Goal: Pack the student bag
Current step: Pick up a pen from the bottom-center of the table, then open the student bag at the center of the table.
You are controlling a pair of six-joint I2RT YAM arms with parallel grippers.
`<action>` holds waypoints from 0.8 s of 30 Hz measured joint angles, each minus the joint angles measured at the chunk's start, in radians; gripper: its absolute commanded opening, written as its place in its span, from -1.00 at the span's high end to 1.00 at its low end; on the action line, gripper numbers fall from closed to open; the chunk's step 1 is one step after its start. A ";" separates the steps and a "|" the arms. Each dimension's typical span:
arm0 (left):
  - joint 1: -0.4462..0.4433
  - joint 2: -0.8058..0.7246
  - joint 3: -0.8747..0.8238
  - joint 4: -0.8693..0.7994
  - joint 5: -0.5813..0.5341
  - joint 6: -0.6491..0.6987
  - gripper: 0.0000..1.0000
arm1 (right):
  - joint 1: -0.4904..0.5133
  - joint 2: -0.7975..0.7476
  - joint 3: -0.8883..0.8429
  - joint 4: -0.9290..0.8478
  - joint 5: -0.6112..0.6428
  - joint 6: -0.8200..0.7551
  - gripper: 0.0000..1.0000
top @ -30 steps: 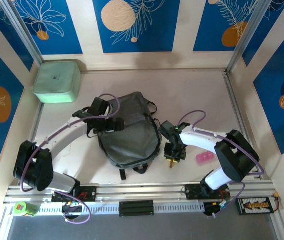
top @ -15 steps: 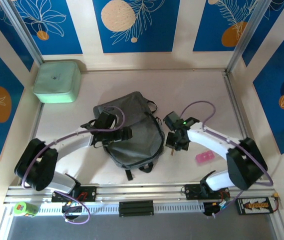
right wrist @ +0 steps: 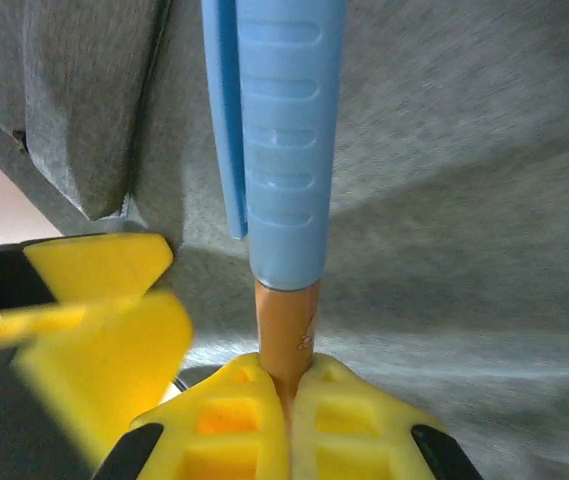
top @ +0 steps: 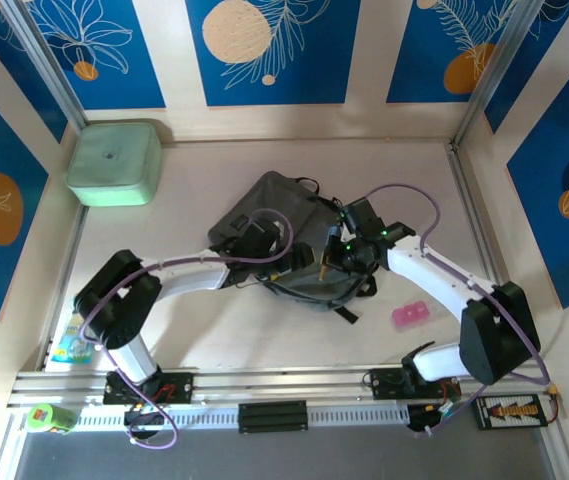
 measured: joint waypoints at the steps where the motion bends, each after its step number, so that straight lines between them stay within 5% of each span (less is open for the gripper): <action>1: -0.003 -0.019 0.000 -0.021 -0.002 0.006 -0.83 | 0.000 0.017 0.000 0.008 -0.011 -0.006 0.96; 10: 0.106 -0.108 0.196 -0.364 -0.124 0.181 -0.51 | -0.010 0.183 0.033 0.073 -0.058 -0.067 0.98; 24: 0.212 0.339 0.678 -0.698 -0.278 0.382 -0.35 | -0.010 0.251 0.045 0.071 -0.056 -0.103 0.98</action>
